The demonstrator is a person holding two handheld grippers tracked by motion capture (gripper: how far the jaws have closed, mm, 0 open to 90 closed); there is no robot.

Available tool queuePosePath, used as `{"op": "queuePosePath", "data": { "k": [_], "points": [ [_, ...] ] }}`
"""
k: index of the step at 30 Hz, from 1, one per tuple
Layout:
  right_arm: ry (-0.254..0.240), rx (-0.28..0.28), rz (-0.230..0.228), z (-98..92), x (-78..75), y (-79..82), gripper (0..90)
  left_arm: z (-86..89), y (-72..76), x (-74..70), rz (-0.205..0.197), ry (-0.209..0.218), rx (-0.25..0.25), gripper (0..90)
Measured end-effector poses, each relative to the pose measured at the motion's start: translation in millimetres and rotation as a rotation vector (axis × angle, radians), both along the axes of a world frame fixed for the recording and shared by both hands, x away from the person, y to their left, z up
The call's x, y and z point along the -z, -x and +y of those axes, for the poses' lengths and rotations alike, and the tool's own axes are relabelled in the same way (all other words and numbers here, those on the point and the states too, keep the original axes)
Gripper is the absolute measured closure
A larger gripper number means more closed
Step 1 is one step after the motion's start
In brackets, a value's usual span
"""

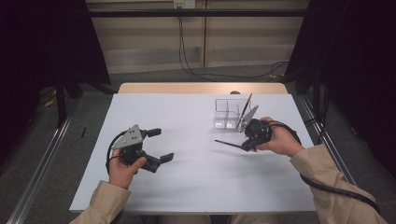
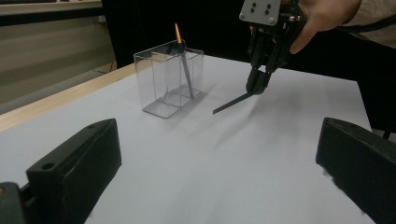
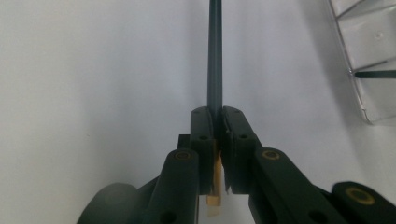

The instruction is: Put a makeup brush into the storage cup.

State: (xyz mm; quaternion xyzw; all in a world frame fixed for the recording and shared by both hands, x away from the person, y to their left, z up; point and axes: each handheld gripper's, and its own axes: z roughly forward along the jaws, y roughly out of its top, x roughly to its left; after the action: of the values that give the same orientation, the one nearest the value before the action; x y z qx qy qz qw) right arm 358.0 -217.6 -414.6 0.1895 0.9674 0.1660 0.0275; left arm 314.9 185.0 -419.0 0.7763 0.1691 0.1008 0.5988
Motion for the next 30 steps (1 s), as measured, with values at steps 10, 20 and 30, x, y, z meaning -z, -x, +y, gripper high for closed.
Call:
{"op": "queuePosePath", "data": {
  "k": [10,20,30],
  "points": [
    [-0.008,-0.053,-0.001,17.0,-4.3,8.6,83.8,-1.3,0.3,0.7,0.002,0.0,0.003,0.0],
    [-0.02,-0.118,0.011,34.2,0.3,15.8,83.8,-4.3,-0.8,2.3,0.008,-0.011,0.012,0.0],
    [-0.018,-0.177,0.021,50.7,2.3,22.5,83.8,-5.2,-0.9,2.3,0.017,-0.019,0.017,0.0]
  ]
}}
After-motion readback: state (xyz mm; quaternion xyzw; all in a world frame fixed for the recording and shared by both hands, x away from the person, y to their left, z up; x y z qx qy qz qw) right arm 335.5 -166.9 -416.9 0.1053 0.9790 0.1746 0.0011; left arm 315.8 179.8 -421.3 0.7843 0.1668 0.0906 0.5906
